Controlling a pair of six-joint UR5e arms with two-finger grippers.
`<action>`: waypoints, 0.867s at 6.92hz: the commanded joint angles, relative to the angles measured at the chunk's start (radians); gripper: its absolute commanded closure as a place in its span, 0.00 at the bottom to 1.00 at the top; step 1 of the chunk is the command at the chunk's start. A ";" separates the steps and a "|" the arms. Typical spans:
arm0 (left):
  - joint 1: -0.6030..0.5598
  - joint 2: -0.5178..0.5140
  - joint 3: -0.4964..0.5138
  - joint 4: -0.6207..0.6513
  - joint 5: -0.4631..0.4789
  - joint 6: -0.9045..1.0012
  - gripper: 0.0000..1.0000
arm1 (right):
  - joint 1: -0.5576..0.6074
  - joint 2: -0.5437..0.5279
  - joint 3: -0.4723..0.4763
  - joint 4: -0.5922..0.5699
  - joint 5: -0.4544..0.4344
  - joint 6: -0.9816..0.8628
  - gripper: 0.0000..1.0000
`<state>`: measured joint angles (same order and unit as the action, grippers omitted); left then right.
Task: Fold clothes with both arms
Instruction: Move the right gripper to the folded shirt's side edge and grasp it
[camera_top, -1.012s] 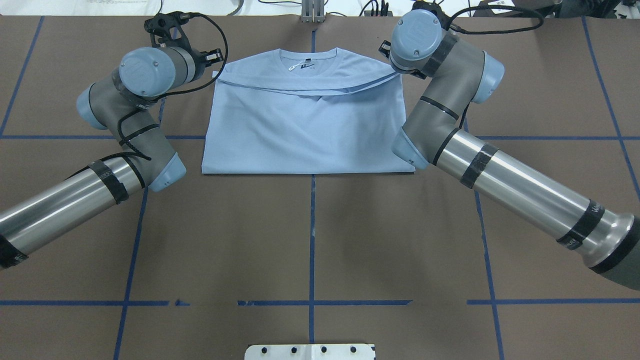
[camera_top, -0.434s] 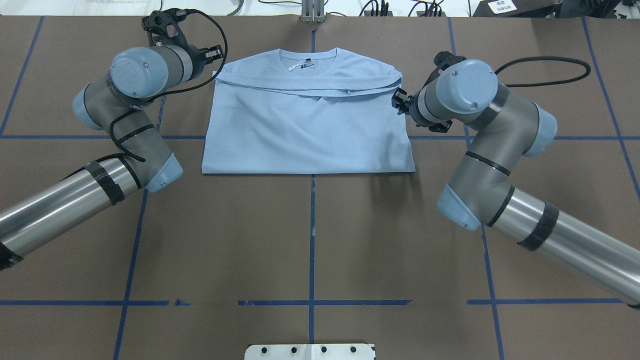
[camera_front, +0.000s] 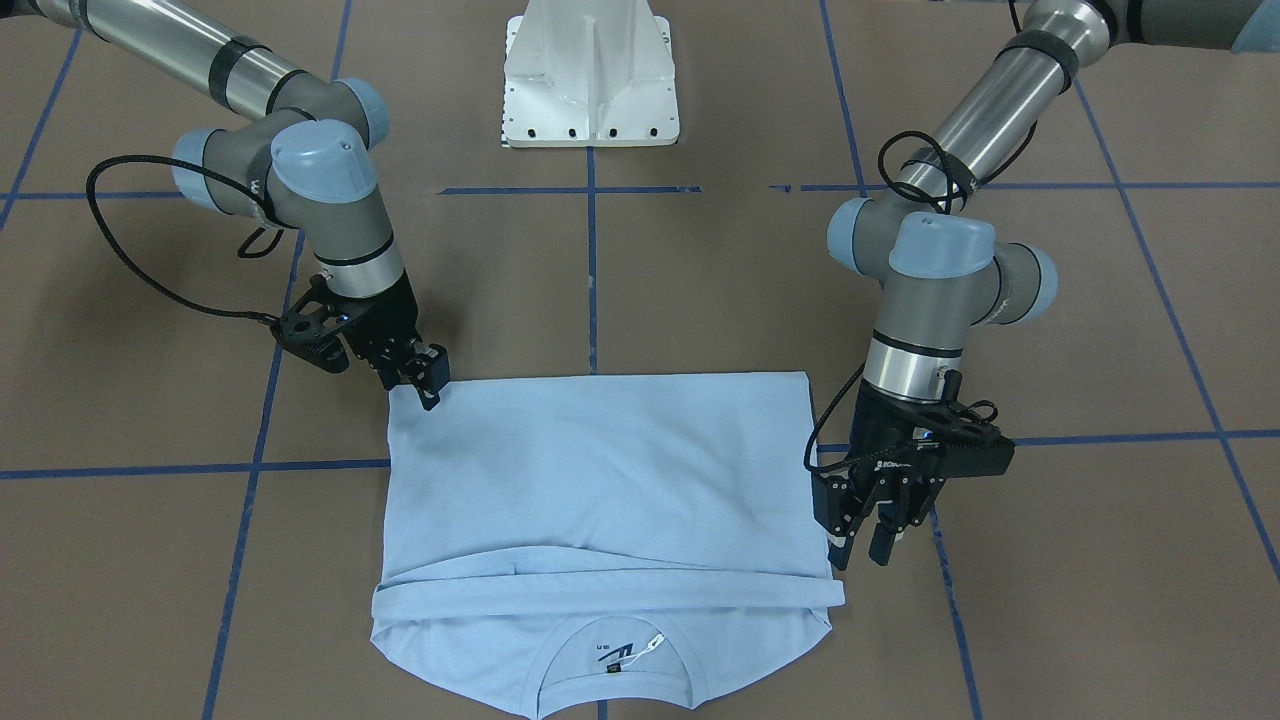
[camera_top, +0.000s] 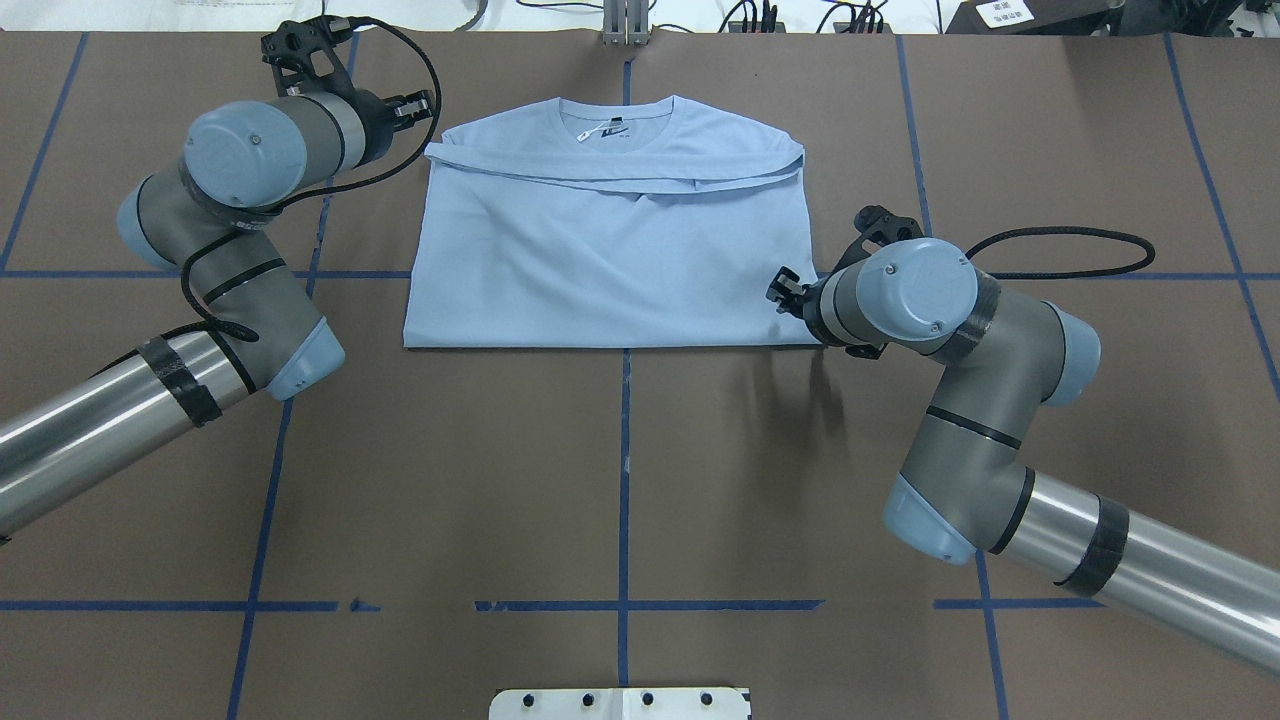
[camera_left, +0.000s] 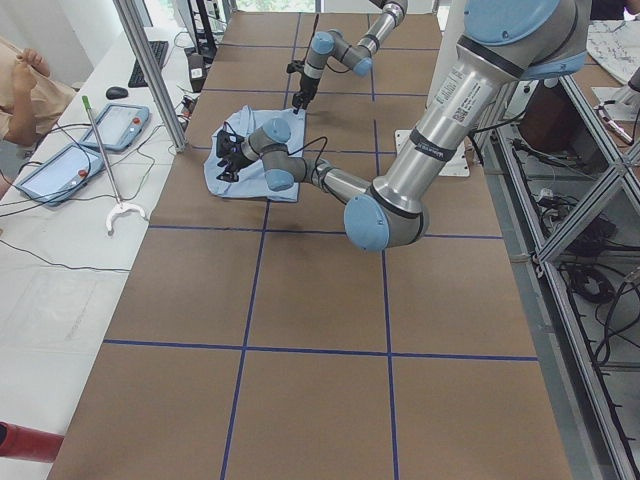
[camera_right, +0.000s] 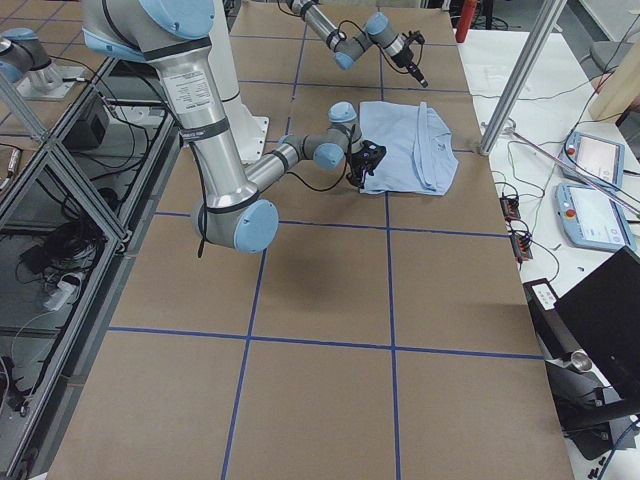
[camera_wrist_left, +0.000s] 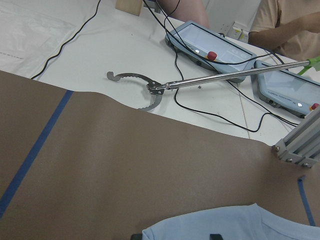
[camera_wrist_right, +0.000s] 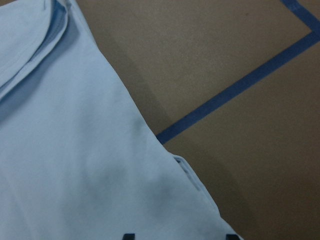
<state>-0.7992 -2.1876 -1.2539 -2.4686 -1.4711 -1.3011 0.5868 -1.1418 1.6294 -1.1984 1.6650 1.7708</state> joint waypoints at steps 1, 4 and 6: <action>0.006 0.011 -0.013 0.002 0.002 -0.021 0.46 | -0.007 -0.019 0.001 -0.001 -0.007 0.006 0.33; 0.009 0.011 -0.013 0.002 0.002 -0.030 0.46 | -0.005 -0.032 -0.003 0.000 -0.013 0.007 0.50; 0.009 0.015 -0.013 0.002 0.000 -0.032 0.46 | -0.005 -0.033 0.000 -0.001 -0.016 0.007 1.00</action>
<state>-0.7901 -2.1753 -1.2670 -2.4666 -1.4699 -1.3325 0.5812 -1.1741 1.6281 -1.1990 1.6516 1.7779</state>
